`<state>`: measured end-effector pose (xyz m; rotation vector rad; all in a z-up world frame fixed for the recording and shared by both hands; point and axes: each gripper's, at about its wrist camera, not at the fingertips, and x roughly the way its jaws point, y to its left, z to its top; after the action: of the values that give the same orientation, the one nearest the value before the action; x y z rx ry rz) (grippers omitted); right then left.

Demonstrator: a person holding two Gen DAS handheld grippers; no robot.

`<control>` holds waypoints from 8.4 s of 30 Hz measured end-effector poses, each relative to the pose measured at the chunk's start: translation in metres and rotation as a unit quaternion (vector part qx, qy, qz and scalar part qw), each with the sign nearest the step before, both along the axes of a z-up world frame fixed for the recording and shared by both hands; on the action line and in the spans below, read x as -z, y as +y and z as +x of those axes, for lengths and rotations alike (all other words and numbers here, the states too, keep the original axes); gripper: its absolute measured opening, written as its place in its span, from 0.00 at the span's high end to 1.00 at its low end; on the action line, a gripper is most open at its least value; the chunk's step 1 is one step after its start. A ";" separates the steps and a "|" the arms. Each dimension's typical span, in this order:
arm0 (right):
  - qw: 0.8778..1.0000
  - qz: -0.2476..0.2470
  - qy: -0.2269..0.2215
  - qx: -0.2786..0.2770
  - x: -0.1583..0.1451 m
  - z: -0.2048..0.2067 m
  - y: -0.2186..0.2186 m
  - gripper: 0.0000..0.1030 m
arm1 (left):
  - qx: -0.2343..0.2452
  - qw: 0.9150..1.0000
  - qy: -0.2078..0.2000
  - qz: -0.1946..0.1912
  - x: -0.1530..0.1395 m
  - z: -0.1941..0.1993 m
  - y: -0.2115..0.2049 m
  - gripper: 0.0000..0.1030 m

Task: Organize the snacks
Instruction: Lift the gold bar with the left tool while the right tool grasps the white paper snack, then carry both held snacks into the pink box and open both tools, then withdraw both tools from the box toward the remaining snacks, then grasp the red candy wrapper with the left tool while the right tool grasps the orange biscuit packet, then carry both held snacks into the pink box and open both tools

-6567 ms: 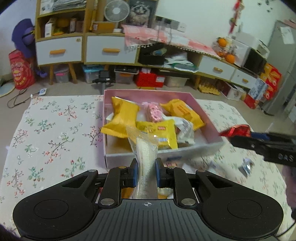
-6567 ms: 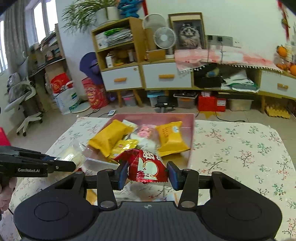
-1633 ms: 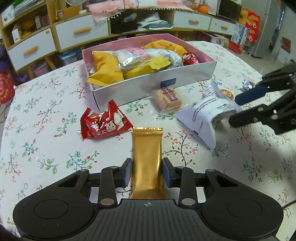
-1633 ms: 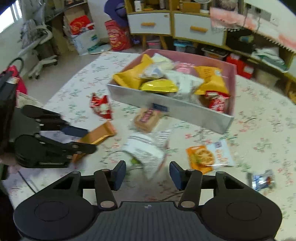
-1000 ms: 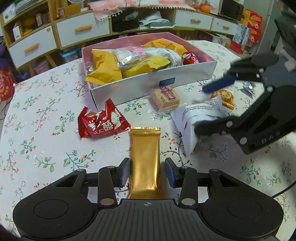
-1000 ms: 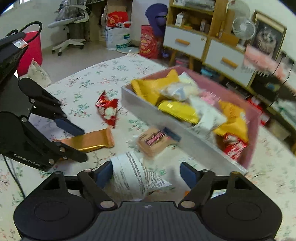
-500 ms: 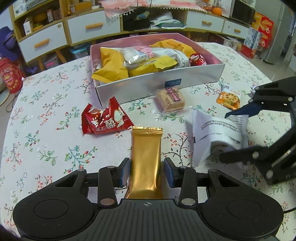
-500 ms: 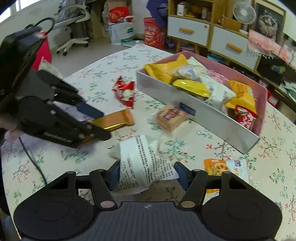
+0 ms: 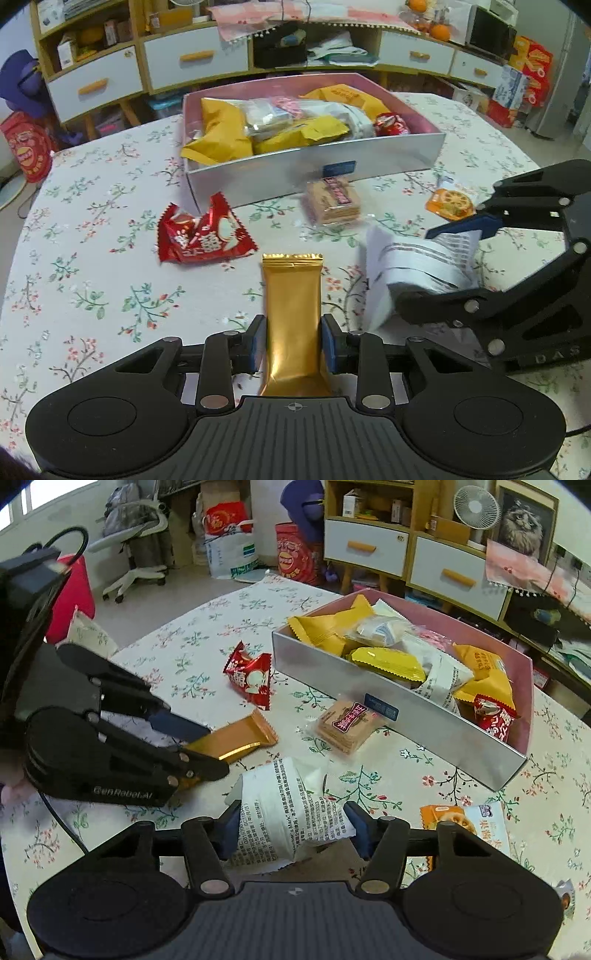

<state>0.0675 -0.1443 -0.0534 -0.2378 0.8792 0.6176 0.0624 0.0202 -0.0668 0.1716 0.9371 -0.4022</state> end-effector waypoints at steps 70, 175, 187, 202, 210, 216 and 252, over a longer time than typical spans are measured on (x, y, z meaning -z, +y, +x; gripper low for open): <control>0.984 0.112 -0.034 0.138 -0.034 0.055 -0.092 0.51 | -0.079 0.989 -0.035 -0.118 -0.054 0.112 -0.044 0.73; 0.959 0.043 -0.030 0.279 0.036 0.013 -0.067 0.25 | -0.103 0.986 -0.103 -0.083 0.026 0.043 0.029 0.04; 0.946 0.011 -0.051 0.320 0.036 0.035 -0.061 0.39 | -0.128 0.982 -0.115 -0.083 0.025 0.055 0.030 0.10; 0.945 0.019 -0.048 0.322 0.028 0.038 -0.073 0.92 | -0.127 0.984 -0.108 -0.063 0.018 0.057 0.032 0.53; 0.946 0.029 -0.035 0.320 0.025 0.034 -0.073 0.92 | -0.121 0.986 -0.094 -0.073 0.013 0.054 0.032 0.58; 0.948 0.038 -0.033 0.314 0.019 0.034 -0.072 0.92 | -0.118 0.986 -0.088 -0.080 0.005 0.053 0.030 0.58; 0.956 0.061 -0.058 0.281 -0.045 0.056 -0.049 0.92 | -0.062 0.990 -0.044 -0.120 -0.052 0.068 0.002 0.58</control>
<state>0.1239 -0.1934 -0.0082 0.0908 0.7464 0.1223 0.1303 0.0219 -0.0152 -0.0875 0.8013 -0.3848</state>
